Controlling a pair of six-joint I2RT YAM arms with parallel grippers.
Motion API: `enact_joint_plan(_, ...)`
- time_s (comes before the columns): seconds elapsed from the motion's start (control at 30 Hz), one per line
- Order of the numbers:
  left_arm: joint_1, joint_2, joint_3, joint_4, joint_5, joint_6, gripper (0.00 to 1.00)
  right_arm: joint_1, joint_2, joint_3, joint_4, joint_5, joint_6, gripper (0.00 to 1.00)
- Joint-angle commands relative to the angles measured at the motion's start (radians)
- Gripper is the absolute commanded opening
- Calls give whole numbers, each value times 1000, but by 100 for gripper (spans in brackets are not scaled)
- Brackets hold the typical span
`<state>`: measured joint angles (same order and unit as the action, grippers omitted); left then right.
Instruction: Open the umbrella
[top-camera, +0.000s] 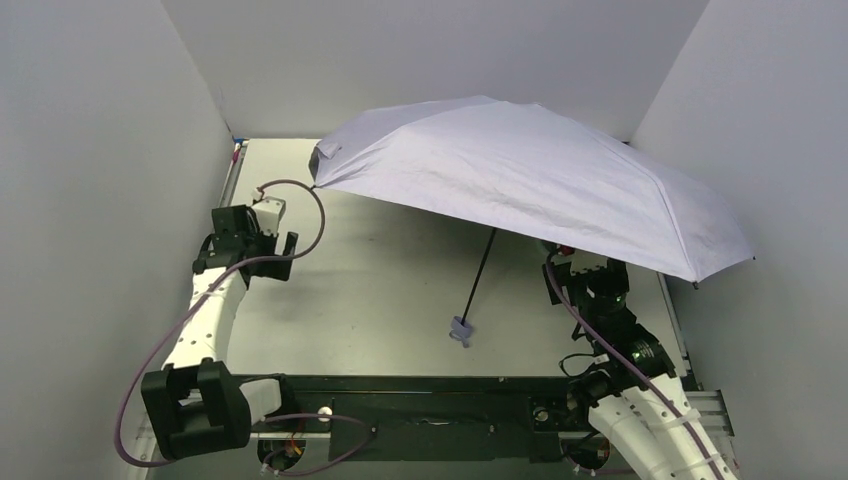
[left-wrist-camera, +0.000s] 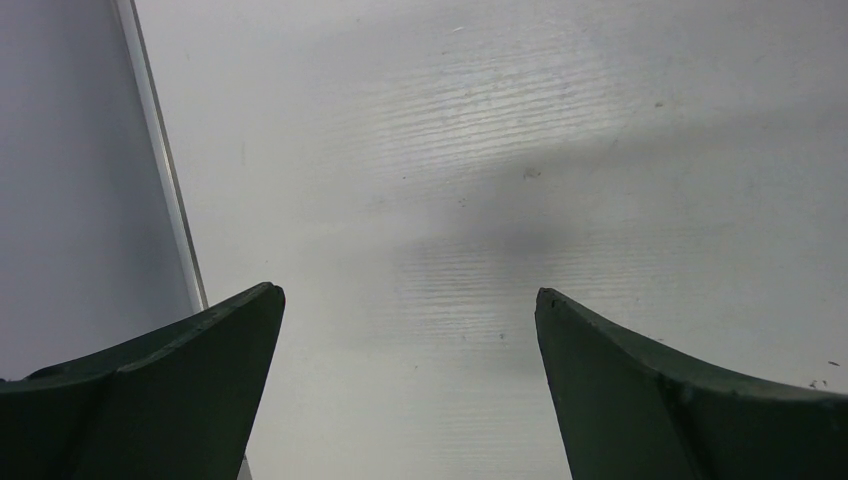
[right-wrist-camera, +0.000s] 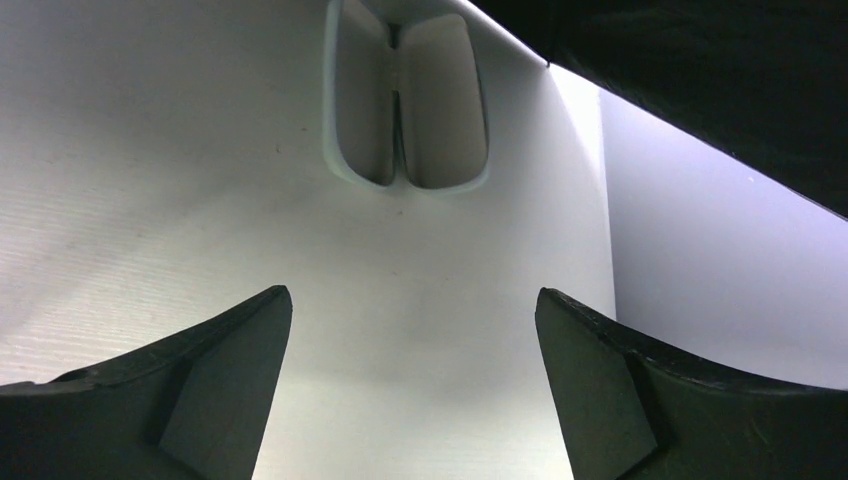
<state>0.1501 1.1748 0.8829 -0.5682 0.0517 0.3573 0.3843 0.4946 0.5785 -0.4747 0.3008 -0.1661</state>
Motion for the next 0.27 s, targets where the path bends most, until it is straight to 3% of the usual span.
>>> enact_joint_plan(0.0,4,-3,-30,109,-94,-42,97,-39,-17,-13,-8,12,-40,87)
enact_joint_plan(0.23,5,42,8,149,-83,-8,97,-67,33,-15,-10,5,-57,88)
